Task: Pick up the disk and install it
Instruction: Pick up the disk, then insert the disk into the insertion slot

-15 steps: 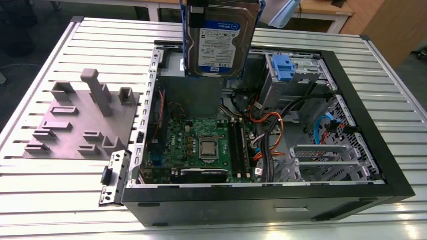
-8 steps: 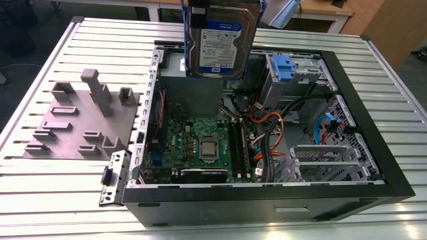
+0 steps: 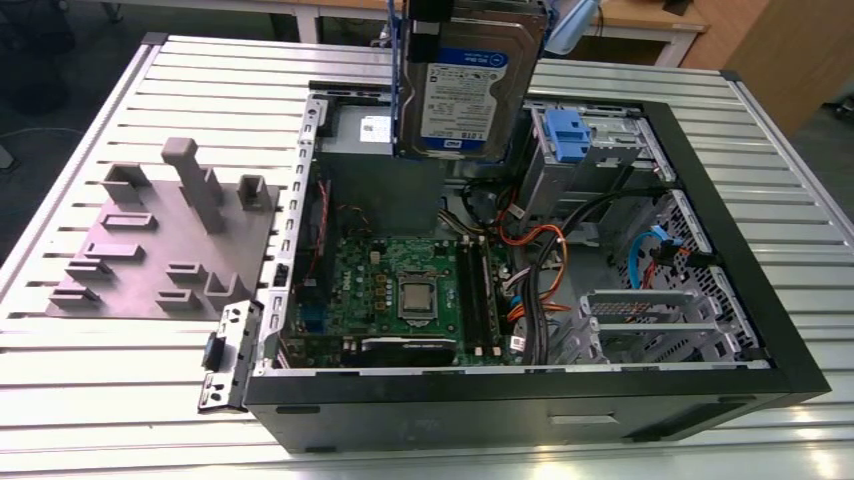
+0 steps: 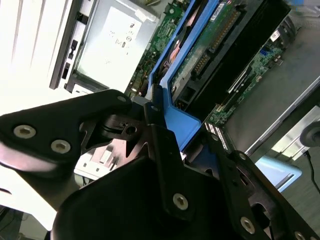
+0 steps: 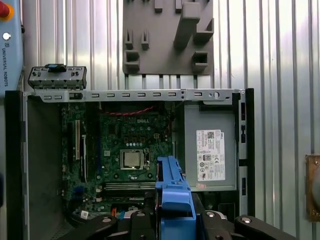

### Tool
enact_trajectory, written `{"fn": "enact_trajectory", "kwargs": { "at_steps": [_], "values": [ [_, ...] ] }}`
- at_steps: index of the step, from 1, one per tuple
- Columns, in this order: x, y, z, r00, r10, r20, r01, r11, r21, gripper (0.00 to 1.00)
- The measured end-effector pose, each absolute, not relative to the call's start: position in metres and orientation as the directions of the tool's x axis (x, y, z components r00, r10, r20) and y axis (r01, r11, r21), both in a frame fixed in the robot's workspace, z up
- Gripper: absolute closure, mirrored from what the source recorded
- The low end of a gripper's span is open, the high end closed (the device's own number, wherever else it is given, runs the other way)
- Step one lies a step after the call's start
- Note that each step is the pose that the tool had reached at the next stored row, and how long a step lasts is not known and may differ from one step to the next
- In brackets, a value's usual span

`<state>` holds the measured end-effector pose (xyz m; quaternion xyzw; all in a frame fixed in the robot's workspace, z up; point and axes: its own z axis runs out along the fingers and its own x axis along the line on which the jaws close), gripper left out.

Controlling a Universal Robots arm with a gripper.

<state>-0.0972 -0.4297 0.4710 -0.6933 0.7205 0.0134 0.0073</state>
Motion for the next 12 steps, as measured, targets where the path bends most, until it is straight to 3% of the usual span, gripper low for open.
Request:
{"fn": "enact_trajectory", "kwargs": {
  "at_steps": [12],
  "values": [
    [-0.0961, -0.4298, 0.4710, -0.039, -0.999, -0.029, -0.999, 0.038, 0.009, 0.64]
  ]
}}
